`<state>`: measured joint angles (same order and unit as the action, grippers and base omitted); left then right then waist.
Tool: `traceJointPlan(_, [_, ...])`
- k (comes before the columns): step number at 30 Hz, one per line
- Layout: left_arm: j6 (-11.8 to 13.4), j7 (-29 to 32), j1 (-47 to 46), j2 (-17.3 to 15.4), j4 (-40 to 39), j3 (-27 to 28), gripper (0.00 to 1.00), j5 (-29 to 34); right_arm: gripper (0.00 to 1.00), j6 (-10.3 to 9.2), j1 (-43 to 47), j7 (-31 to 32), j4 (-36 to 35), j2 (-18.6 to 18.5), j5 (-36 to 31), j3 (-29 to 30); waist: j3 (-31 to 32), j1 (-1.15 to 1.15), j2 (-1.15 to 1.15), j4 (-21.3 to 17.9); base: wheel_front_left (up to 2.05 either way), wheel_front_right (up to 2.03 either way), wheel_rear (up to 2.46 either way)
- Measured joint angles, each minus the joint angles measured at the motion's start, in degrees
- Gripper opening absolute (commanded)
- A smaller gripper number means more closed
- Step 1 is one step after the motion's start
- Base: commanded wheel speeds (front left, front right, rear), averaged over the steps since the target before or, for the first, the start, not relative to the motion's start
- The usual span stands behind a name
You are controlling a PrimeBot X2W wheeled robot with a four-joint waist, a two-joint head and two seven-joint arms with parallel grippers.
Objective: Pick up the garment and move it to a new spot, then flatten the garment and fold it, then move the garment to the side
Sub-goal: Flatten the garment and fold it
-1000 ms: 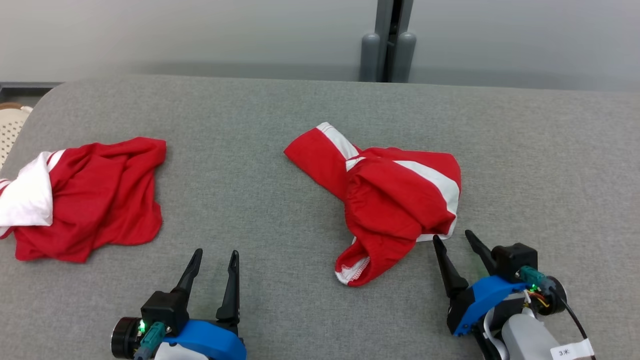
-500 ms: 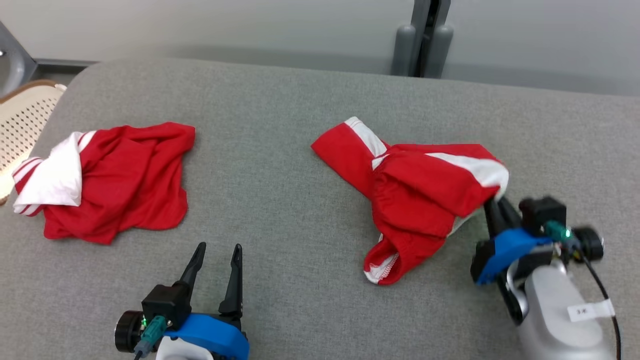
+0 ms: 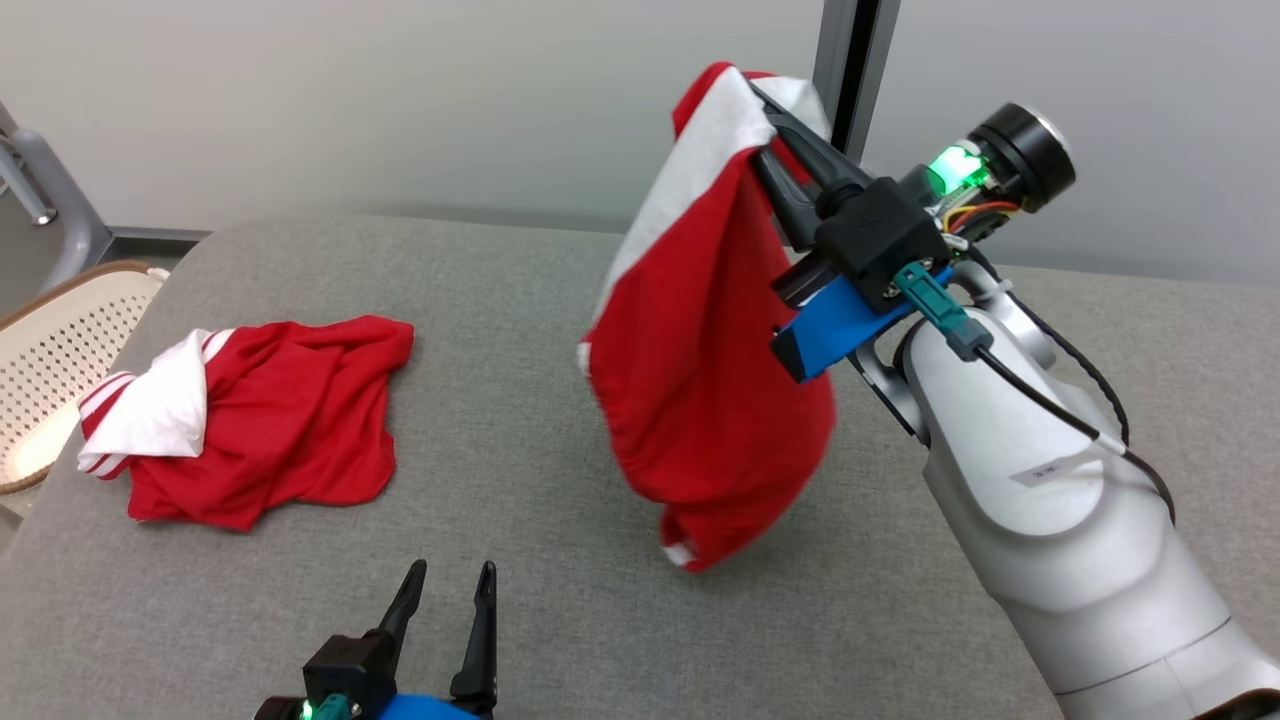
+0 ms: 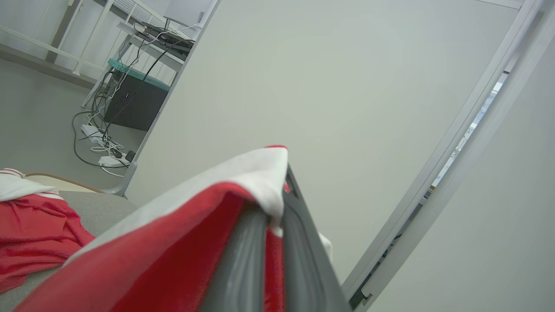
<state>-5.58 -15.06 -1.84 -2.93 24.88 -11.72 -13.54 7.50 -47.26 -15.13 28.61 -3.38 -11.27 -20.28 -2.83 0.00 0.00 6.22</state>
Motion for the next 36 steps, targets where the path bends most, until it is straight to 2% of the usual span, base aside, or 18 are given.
traceJointPlan(4, [0.54,0.0,1.12,0.0,-0.09,0.54,1.0,-0.02,0.0,0.0,-1.11,0.01,0.15,-0.15,1.82,-2.13,0.98,0.0,0.0,-0.95,0.0,0.0,0.0])
traceJointPlan(6, [0.76,0.0,1.5,0.01,-0.35,1.12,1.0,-0.1,0.0,0.0,0.25,0.0,-0.05,-1.41,2.27,-1.69,1.05,0.0,0.0,-1.72,0.0,0.0,0.0])
traceJointPlan(13, [1.01,0.0,1.82,0.0,-0.94,1.4,1.0,-0.56,0.0,0.0,19.54,0.01,1.74,-9.31,1.48,2.61,-0.03,0.0,0.0,-5.06,0.0,0.0,0.0])
traceJointPlan(14, [1.01,0.0,1.79,0.01,-0.97,1.4,1.0,-0.55,0.06,0.0,22.31,0.01,2.29,-10.14,0.88,3.67,-0.3,0.0,0.0,-5.49,0.0,0.0,0.0])
traceJointPlan(16, [0.99,0.0,1.59,0.01,-1.08,1.55,1.0,-0.16,0.26,0.0,27.15,0.01,3.07,-11.24,-0.35,5.93,-0.83,0.0,0.0,-6.39,0.0,0.0,0.0])
traceJointPlan(17, [0.96,0.0,1.43,0.01,-1.18,1.63,1.0,0.04,0.41,0.0,28.82,0.02,3.32,-11.44,-0.86,7.35,-1.1,0.0,0.0,-6.82,0.0,0.0,0.0])
traceJointPlan(18, [0.85,0.0,1.2,0.0,-1.2,1.75,1.0,0.27,0.7,0.0,30.04,0.01,3.3,-11.49,-1.36,8.72,-1.35,0.0,0.0,-7.26,0.0,0.0,0.0])
traceJointPlan(19, [0.65,0.0,0.94,0.01,-1.19,1.9,1.0,0.66,0.67,0.0,30.78,0.02,3.14,-11.43,-1.75,10.05,-1.54,0.0,0.0,-7.65,0.0,0.0,0.0])
traceJointPlan(20, [0.62,0.0,0.71,0.01,-1.26,2.16,1.0,0.76,0.8,0.0,31.22,0.01,2.7,-11.32,-2.12,11.46,-1.77,0.0,0.0,-8.1,0.0,0.0,0.0])
traceJointPlan(21, [0.51,0.0,0.51,0.0,-1.23,2.44,1.0,1.02,1.0,0.0,31.4,0.01,2.02,-11.09,-2.49,12.93,-1.93,0.0,0.0,-8.5,0.0,0.0,0.0])
traceJointPlan(26, [0.01,0.0,-0.2,0.01,-1.48,2.71,1.0,1.44,1.0,0.0,32.01,0.0,-3.11,-8.13,-3.91,18.3,-1.9,0.0,0.0,-9.44,0.0,0.0,0.0])
traceJointPlan(31, [0.0,0.0,-0.48,0.01,-1.74,2.08,1.0,0.99,1.0,0.0,36.72,0.0,-8.81,-4.21,-4.04,21.48,-1.69,0.0,0.0,-9.59,0.0,0.0,0.0])
traceJointPlan(36, [-0.04,0.0,-1.59,0.0,-2.86,0.81,1.0,0.38,1.0,0.0,42.3,0.01,-7.99,-1.36,-3.78,23.46,-1.96,0.0,0.0,-9.94,0.0,0.0,0.0])
